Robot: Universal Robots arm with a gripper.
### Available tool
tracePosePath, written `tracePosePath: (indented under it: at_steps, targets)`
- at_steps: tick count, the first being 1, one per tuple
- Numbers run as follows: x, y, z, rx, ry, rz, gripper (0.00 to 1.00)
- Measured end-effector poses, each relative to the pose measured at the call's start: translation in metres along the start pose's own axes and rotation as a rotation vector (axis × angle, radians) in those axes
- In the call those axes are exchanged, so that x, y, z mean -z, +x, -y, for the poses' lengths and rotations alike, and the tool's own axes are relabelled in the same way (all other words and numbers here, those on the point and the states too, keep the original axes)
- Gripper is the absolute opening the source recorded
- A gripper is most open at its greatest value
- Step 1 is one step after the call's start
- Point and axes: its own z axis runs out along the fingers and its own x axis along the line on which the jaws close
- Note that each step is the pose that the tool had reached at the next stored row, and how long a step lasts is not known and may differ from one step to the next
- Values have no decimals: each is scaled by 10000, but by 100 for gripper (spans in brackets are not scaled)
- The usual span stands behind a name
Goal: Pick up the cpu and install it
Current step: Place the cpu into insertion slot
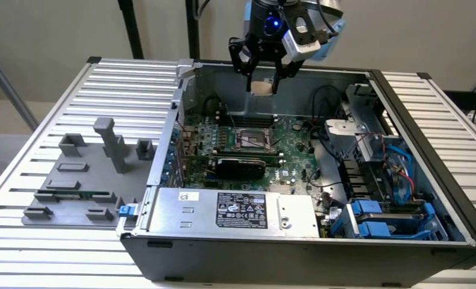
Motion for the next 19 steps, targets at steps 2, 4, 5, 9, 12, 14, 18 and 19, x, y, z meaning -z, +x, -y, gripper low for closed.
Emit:
tracePosePath:
  at_steps: [2,4,5,9,12,14,18,19]
  targets:
    - [-2,-1,0,-122,1,7,55]
    - [-12,0,1,-487,-5,30,55]
    - [-17,0,1,-672,-6,41,55]
    - [-36,0,3,-1390,-13,85,55]
    - [-57,-1,4,-2124,-19,129,55]
    - [-67,-1,5,-2488,-22,151,55]
    - [-91,-1,6,-3208,-31,196,55]
    - [-97,-1,6,-3392,-31,207,55]
